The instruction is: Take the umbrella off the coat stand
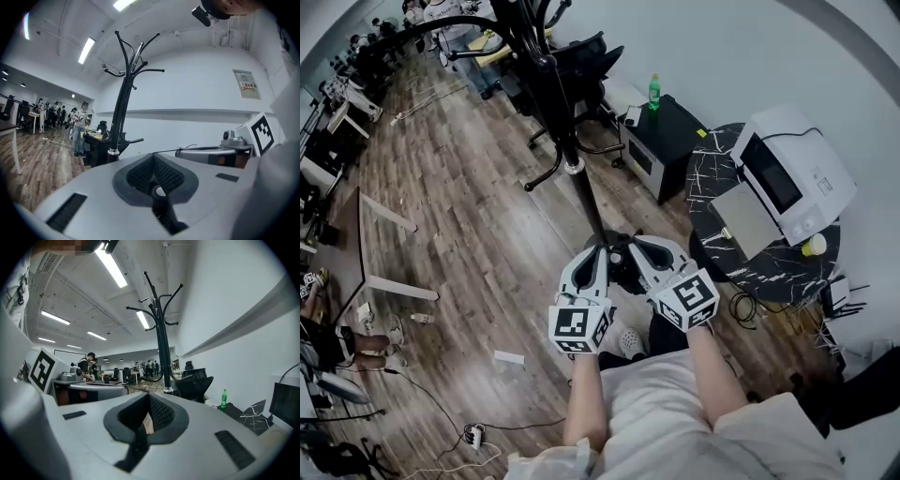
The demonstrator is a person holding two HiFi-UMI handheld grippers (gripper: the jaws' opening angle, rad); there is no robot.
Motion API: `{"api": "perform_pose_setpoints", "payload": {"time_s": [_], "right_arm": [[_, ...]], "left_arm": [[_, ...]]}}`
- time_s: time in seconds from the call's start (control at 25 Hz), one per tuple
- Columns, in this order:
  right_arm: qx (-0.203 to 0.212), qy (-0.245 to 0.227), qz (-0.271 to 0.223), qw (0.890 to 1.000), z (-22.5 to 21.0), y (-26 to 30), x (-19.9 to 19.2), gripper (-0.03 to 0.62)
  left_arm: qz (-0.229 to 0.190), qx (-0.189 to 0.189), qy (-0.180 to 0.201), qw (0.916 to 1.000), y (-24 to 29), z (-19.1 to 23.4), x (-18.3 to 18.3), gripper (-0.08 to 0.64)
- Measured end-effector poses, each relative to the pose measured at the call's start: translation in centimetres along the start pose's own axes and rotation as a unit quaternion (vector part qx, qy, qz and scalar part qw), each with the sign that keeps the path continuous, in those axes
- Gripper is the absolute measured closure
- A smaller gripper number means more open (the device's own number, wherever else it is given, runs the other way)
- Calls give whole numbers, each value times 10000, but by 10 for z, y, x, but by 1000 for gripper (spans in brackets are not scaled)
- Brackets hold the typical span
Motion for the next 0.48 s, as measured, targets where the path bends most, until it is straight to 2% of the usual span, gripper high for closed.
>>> {"api": "perform_pose_setpoints", "payload": {"time_s": [0.16, 0.48], "right_arm": [[-58, 65, 33, 10000, 4, -1, -1, 583], [-155, 302, 41, 9994, 9, -6, -7, 583]], "left_arm": [[74, -62, 64, 9999, -3, 1, 0, 537], [154, -138, -75, 9998, -7, -1, -7, 538]]}}
Point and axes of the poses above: the fingertips, and each gripper's own axes: y forward along the fingers, z to its left, x out of its top, the point moved 1 cm from there along -y, backward along the fingers, and after that the axes turned 15 degrees about -z, right-handed, at the moved point
